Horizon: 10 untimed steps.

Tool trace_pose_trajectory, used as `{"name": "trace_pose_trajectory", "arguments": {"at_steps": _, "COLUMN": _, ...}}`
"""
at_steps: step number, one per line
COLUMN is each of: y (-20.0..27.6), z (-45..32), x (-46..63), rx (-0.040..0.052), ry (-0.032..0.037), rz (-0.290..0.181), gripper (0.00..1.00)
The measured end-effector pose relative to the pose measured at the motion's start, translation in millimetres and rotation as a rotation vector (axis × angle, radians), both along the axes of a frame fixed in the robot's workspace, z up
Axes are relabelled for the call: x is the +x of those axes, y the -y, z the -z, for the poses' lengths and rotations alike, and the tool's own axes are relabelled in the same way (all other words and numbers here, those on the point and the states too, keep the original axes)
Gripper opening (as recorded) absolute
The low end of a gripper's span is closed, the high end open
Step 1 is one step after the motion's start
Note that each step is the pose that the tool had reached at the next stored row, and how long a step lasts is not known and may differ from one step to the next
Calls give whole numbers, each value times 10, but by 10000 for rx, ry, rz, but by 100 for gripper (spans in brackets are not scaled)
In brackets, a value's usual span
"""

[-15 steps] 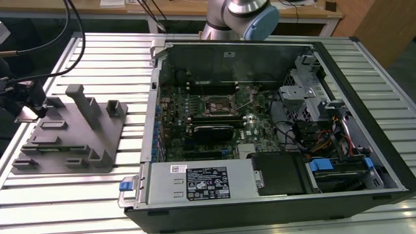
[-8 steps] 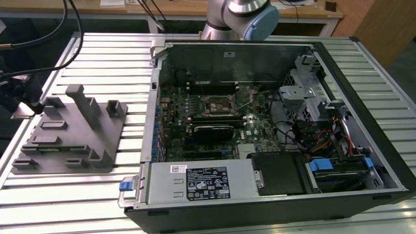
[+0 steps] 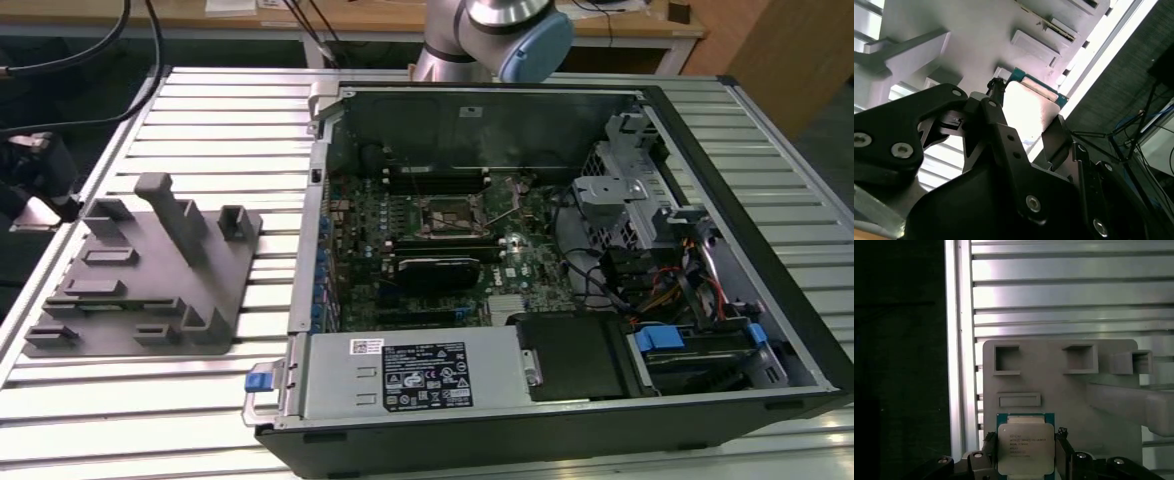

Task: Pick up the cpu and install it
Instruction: 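Pick up the cpu and move it towards the insertion slot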

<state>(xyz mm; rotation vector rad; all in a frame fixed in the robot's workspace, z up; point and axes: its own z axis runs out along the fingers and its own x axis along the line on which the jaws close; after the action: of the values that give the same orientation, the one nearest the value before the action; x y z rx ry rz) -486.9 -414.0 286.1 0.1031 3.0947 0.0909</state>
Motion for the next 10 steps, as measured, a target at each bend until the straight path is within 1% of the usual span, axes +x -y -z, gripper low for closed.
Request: {"name": "trace_pose_trajectory", "arguments": {"at_steps": 10, "y": -16, "z": -240, "x": 0, "rx": 0, "ry": 0, "rz": 0, "gripper": 54}}
